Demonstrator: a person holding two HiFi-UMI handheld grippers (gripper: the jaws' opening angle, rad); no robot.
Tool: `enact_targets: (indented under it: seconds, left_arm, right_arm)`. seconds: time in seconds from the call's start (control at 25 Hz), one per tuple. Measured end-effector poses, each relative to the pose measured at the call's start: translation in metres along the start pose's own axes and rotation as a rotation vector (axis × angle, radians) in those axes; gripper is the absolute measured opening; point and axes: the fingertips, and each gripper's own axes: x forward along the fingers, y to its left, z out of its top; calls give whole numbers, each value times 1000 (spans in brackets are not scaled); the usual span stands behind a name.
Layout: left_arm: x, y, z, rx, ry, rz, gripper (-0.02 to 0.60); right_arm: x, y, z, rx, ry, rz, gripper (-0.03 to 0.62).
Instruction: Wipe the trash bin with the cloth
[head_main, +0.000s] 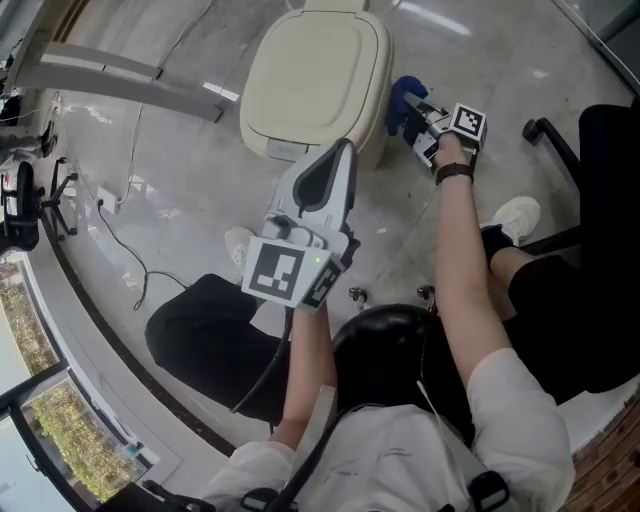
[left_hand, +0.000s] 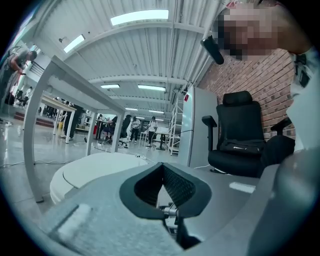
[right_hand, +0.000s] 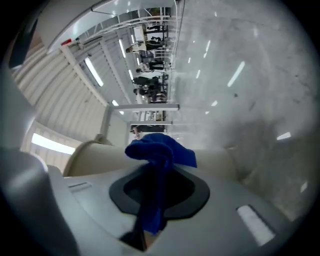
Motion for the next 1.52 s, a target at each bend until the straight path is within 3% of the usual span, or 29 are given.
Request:
enact_targets:
  seconds: [0.2, 0.32, 0.44, 0.6, 0.84, 1.0, 1.12, 1.32, 1.52]
  left_arm:
    - [7, 4, -4, -7, 9, -21, 0]
    - [11, 3, -4, -11, 13, -35, 0]
    - [11, 3, 0, -33, 5, -65, 0]
    - [10, 4, 21, -16, -27, -118, 0]
    - [15, 36, 73, 52, -97, -80, 0]
    - [10, 67, 89, 61, -108, -56, 0]
    - [8, 88, 105, 47, -118, -44, 0]
    - [5, 115, 128, 50, -143, -64, 0]
    - [2, 139, 139, 46, -167, -93, 0]
  right_arm:
    - [-3, -101, -8, 124, -92, -214, 55]
    - [-7, -134, -11, 38, -61, -363, 55]
    - [-7, -132, -5, -134, 43, -457, 54]
    - [-9, -48, 49, -371, 8, -411, 54]
    - [-6, 156, 119, -751, -92, -267, 54]
    - [9, 273, 111, -945, -113, -151, 54]
    - [29, 334, 87, -1113, -46, -125, 54]
    - [71, 378, 46, -1420, 186, -227, 54]
    - [116, 354, 26, -1702, 482, -479, 52]
